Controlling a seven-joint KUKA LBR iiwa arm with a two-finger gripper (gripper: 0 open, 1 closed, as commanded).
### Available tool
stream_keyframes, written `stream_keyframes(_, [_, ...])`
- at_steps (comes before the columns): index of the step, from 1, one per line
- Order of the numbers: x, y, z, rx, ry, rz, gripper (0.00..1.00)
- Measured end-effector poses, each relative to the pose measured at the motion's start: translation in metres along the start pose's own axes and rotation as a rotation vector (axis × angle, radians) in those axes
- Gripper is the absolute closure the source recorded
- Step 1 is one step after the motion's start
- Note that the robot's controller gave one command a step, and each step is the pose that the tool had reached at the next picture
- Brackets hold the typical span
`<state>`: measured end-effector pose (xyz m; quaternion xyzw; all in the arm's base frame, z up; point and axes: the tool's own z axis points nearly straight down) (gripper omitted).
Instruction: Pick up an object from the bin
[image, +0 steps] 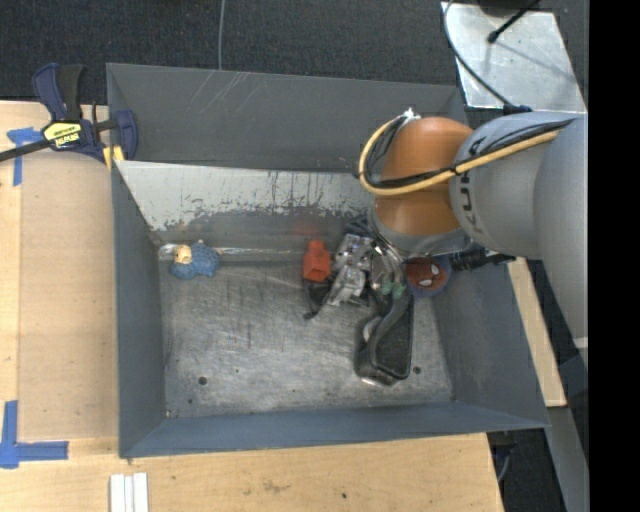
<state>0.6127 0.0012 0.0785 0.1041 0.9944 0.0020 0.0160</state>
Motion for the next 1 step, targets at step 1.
stream_keyframes(1, [0.0197, 0.0540, -0.1447, 0.002, 0.020, -0.026, 1.00])
